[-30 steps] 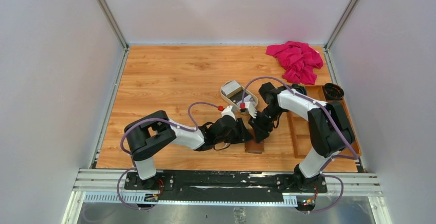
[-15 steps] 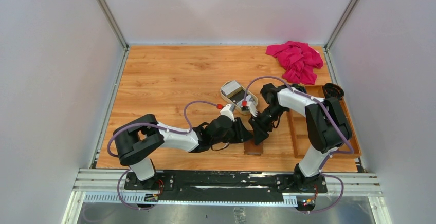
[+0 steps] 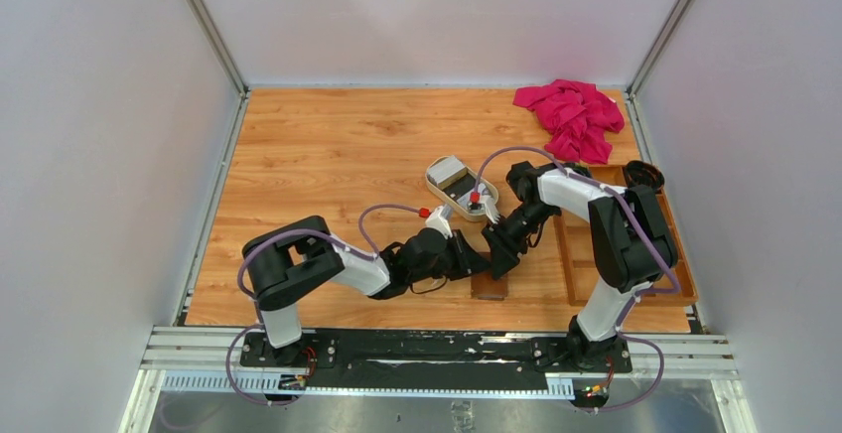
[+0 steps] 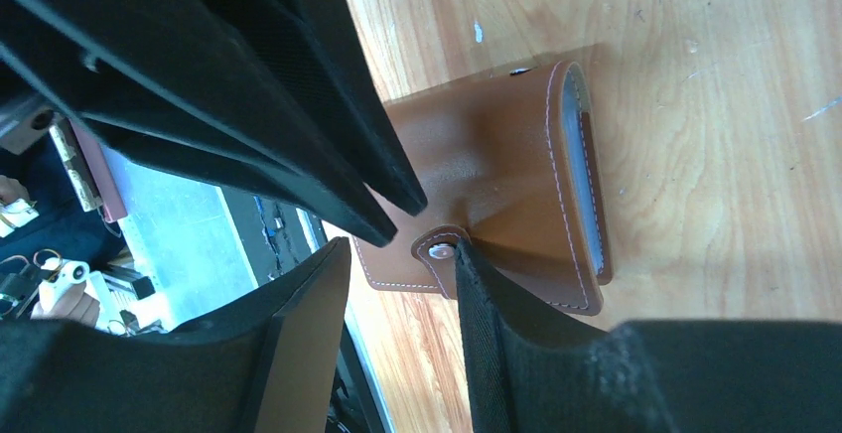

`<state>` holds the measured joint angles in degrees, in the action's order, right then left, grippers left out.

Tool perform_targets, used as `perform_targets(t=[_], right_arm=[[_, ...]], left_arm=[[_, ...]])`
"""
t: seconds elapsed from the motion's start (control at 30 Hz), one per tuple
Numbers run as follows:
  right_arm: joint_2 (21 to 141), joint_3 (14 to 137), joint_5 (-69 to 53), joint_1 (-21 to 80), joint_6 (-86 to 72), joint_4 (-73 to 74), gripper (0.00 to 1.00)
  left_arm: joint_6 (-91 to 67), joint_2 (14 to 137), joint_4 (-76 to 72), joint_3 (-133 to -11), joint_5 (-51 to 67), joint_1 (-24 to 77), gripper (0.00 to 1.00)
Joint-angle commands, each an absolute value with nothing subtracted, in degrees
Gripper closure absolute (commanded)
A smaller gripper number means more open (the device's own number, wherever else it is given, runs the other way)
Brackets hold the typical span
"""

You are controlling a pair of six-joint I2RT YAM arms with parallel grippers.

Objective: Put the credit cards into the card holder
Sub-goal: Close the card holder at the center of the board.

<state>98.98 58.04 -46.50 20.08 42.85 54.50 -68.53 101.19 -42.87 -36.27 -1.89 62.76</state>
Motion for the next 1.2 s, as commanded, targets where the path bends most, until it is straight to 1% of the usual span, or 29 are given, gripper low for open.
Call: perform_targets(t=[0.0,0.2,0.33,0.6,1.17], right_arm=[[101.7,56.5,-42.0,19.8,44.5,52.7,0.52],[102.0,56.7,-41.9,19.7,44.6,52.7,0.52],[102.0,56.6,-41.8,19.7,44.6,52.6,0.53],[102.3,56.7,-41.7,19.7,44.5,52.6,0.53],[102.5,56.8,-41.5,19.7,44.2,52.6,0.54]], left_arm=[[-71.3,104.8,-51.8,-36.2,-0.4,62.5,0.84],[-70.7,105.4,-52.4,-36.5,-0.4,62.2,0.84],[-70.8,107.1,-52.9,-38.1,2.7,62.2,0.84],[-71.4,109.2,-52.9,-38.9,4.9,62.2,0.85],[-70.7,109.8,-45.5,-38.0,6.6,62.2,0.86]])
